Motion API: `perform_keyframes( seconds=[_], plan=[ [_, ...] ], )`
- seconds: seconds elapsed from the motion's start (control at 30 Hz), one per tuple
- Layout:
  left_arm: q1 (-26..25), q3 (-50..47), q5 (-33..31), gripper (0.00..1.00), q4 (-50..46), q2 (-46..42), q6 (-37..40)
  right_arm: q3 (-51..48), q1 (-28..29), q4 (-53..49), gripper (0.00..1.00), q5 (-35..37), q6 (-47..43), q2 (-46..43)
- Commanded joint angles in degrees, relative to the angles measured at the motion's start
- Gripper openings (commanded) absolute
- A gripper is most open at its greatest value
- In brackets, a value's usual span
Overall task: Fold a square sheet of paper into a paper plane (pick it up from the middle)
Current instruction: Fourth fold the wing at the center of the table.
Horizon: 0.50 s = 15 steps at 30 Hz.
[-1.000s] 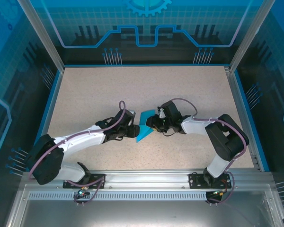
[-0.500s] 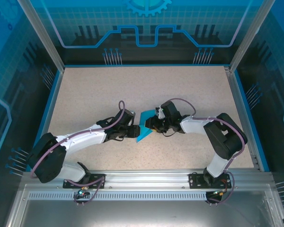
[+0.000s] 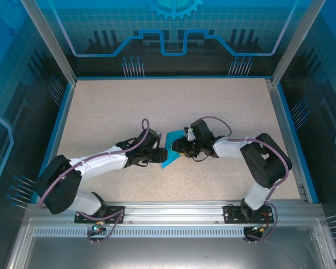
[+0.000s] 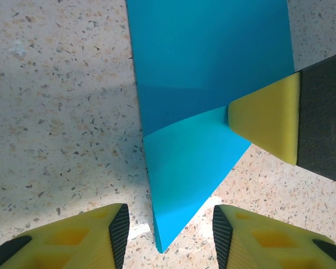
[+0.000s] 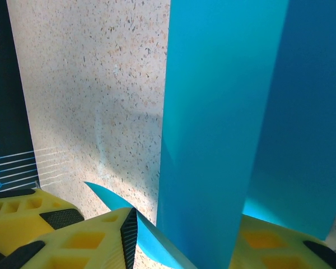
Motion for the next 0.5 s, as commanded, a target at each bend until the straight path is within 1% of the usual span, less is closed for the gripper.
perform_keyframes(
  seconds=[0.0,0.17,0.3,0.47],
  plan=[
    [0.35,0.68,1.85,0.47,1.3,0.31,-0.66,0.32,-0.62,-0.45,0.4,-1.04,-0.16,0.81],
    [0.38,-1.51,2.04,0.49,3.15,-0.96,-0.03,-0.28,-0.52,0.19,0.4,-0.6,0.03,0.71],
    [0.29,-2.19,4.5,0.52,5.07,-1.48,0.33,-0.39,-0.49,0.11,0.4,-0.61,-0.52,0.67],
    [0.31,-2.45,3.98,0.52,5.39,-1.58,0.72,0.63,-0.52,0.25,0.41,-2.18,-1.81,2.23]
  ],
)
